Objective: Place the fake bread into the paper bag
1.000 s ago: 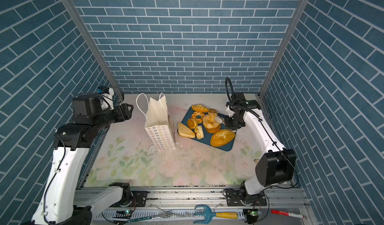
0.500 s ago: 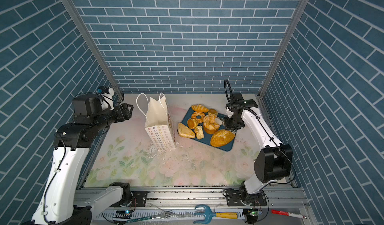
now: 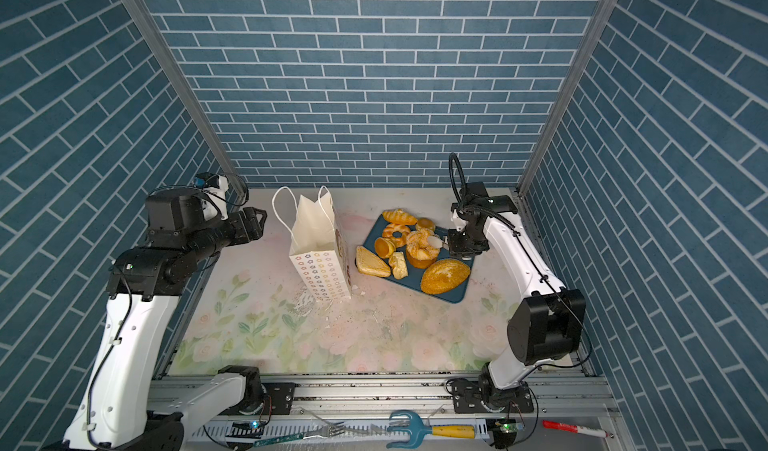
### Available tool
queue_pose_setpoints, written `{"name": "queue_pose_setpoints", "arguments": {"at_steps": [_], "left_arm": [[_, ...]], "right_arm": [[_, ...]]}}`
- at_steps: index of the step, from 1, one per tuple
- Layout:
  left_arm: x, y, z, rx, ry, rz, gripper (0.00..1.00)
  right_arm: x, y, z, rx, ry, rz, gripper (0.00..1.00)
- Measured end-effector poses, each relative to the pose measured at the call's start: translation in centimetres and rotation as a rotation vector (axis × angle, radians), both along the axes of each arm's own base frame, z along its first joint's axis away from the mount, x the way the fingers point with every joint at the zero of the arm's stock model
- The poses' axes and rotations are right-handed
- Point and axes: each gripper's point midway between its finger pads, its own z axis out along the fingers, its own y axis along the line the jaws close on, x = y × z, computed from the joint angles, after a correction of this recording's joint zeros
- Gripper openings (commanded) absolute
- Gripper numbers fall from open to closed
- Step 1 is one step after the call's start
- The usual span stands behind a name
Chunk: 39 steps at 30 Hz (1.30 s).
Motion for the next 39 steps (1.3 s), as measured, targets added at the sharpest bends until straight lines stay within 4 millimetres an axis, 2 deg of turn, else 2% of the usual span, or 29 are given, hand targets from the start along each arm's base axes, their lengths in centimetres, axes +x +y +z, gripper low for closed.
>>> {"name": "queue_pose_setpoints", "arguments": {"at_steps": [8, 15, 19, 30, 39], "left_arm": [[-0.1, 0.1, -0.2, 0.003, 0.007, 0.004, 0.79], [-0.1, 0.1, -0.2, 0.003, 0.007, 0.004, 0.79], [-0.1, 0.0, -0.2, 0.005, 0.007, 0.002, 0.79], [-0.1, -0.1, -0.2, 0.004, 0.007, 0.000, 0.79], [-0.2, -0.1, -0.1, 0.004, 0.006, 0.000, 0.79]], "right_arm": [[-0.3, 0.5, -0.3, 0.016, 0.027, 0.011, 0.37], [0.0, 0.8, -2.7, 0.006, 0.106, 0.014, 0.36], [-0.2, 0.9, -3.2, 0.006, 0.128, 0.015, 0.32], [-0.2, 0.9, -3.0, 0.011, 0.123, 0.015, 0.15], [-0.9, 0.9, -1.3, 0.033, 0.072, 0.016, 0.11]]}}
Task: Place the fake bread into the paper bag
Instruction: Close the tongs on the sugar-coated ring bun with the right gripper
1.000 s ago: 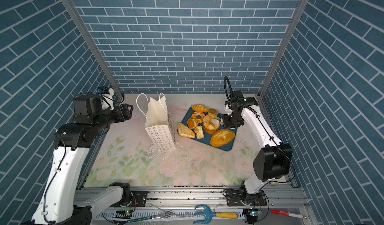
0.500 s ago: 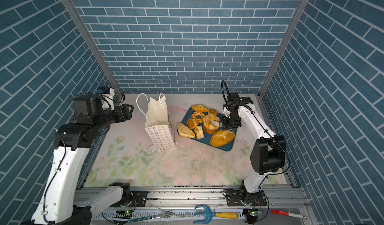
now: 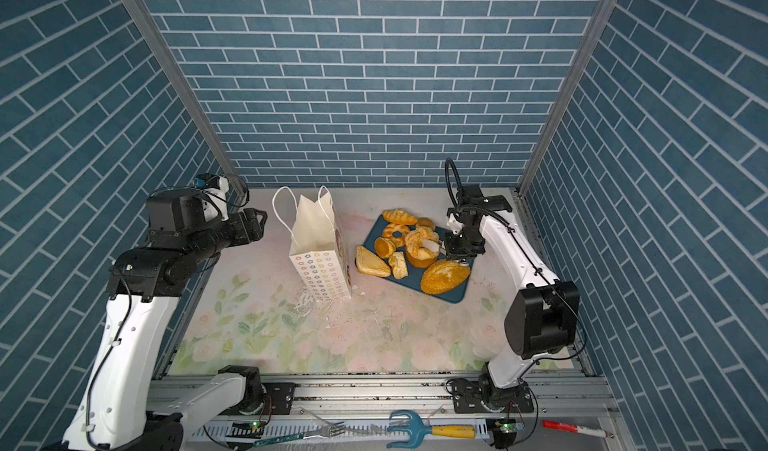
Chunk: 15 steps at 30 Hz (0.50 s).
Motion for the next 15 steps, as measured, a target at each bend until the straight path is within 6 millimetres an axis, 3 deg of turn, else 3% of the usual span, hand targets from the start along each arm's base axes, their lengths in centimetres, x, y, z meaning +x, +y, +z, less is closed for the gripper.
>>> {"name": "queue_pose_setpoints", "arguments": {"at_steps": [10, 15], "left_arm": [[-0.1, -0.2, 0.0, -0.004, 0.001, -0.008, 0.79], [-0.2, -0.6, 0.7, -0.015, -0.005, -0.030, 0.79]], "right_arm": [[-0.6, -0.3, 2.6, 0.013, -0.086, -0.002, 0.08], [-1.3, -0.9, 5.5, 0.008, -0.179, -0.010, 0.08]]}}
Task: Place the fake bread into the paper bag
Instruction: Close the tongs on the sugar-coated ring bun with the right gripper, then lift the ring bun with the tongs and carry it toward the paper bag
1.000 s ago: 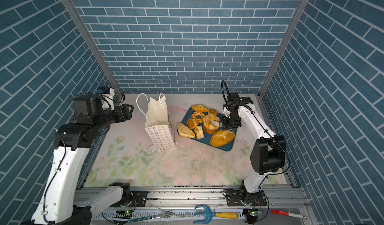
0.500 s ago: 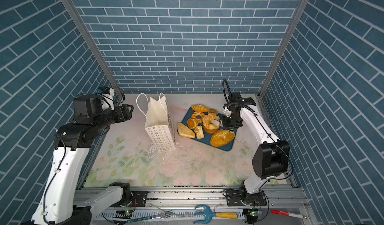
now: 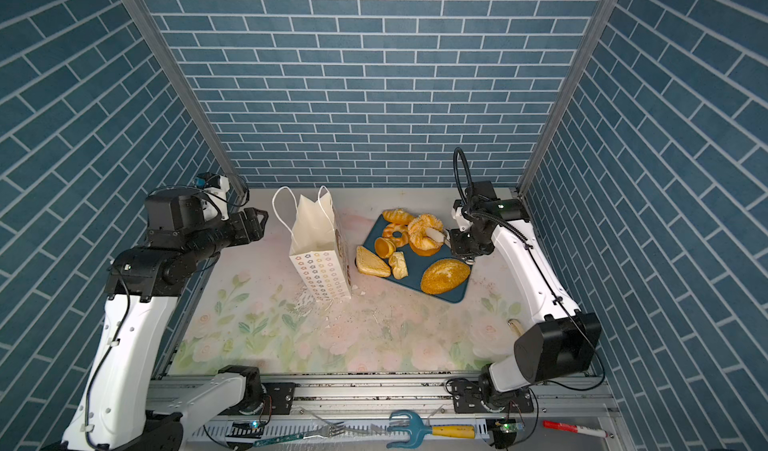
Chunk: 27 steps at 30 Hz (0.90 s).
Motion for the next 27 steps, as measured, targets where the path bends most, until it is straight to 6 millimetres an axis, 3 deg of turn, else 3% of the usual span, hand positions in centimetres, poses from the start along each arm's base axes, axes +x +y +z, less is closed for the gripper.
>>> {"name": "queue_pose_setpoints", "arguments": {"at_steps": [6, 13, 17, 22, 27], "left_arm": [[0.9, -1.8, 1.1, -0.010, -0.007, -0.075, 0.79], [3.6, -3.4, -1.5, 0.009, 0.081, -0.112, 0.75], [4.6, -3.3, -2.6, 0.020, 0.114, -0.099, 0.69], [5.6, -3.7, -3.6, -0.004, 0.131, -0.100, 0.46], [5.8, -3.9, -4.3, -0.028, 0.142, -0.093, 0.25]], "right_arm": [[0.4, 1.0, 7.4, 0.033, -0.216, 0.020, 0.08], [-0.1, 6.6, 16.1, 0.121, -0.443, 0.168, 0.08], [-0.4, 10.0, 18.2, 0.138, -0.502, 0.258, 0.07], [-0.9, 13.4, 19.0, 0.130, -0.534, 0.352, 0.07], [-2.2, 15.1, 19.7, 0.128, -0.553, 0.412, 0.07]]}}
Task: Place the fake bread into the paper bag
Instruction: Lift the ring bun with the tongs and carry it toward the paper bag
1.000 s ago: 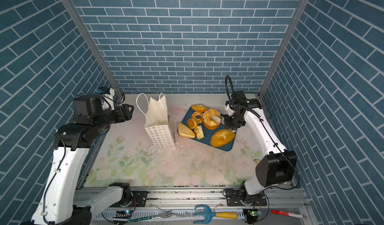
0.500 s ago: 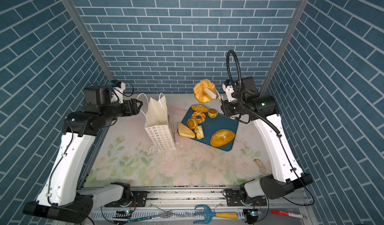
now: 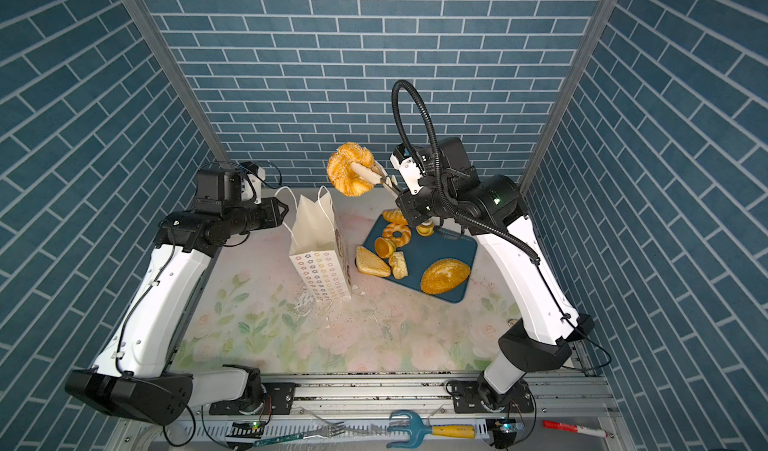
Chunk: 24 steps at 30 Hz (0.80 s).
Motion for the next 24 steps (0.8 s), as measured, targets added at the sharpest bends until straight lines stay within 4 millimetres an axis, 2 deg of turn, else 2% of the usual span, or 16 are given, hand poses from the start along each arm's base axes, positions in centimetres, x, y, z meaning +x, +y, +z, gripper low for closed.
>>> {"name": "queue_pose_setpoints", "arguments": {"at_steps": [8, 14, 24], "left_arm": [[-0.3, 0.6, -1.2, -0.034, 0.018, 0.041, 0.08], [-0.4, 0.7, -0.9, -0.059, 0.002, 0.060, 0.00], [-1.3, 1.3, -0.8, -0.107, -0.015, 0.104, 0.00]], "right_arm": [[-2.1, 2.1, 1.1, -0.006, -0.058, 0.096, 0.07], [-3.9, 4.1, 1.5, -0.012, -0.096, 0.183, 0.07], [-6.8, 6.7, 1.9, -0.014, -0.137, 0.312, 0.06]]}}
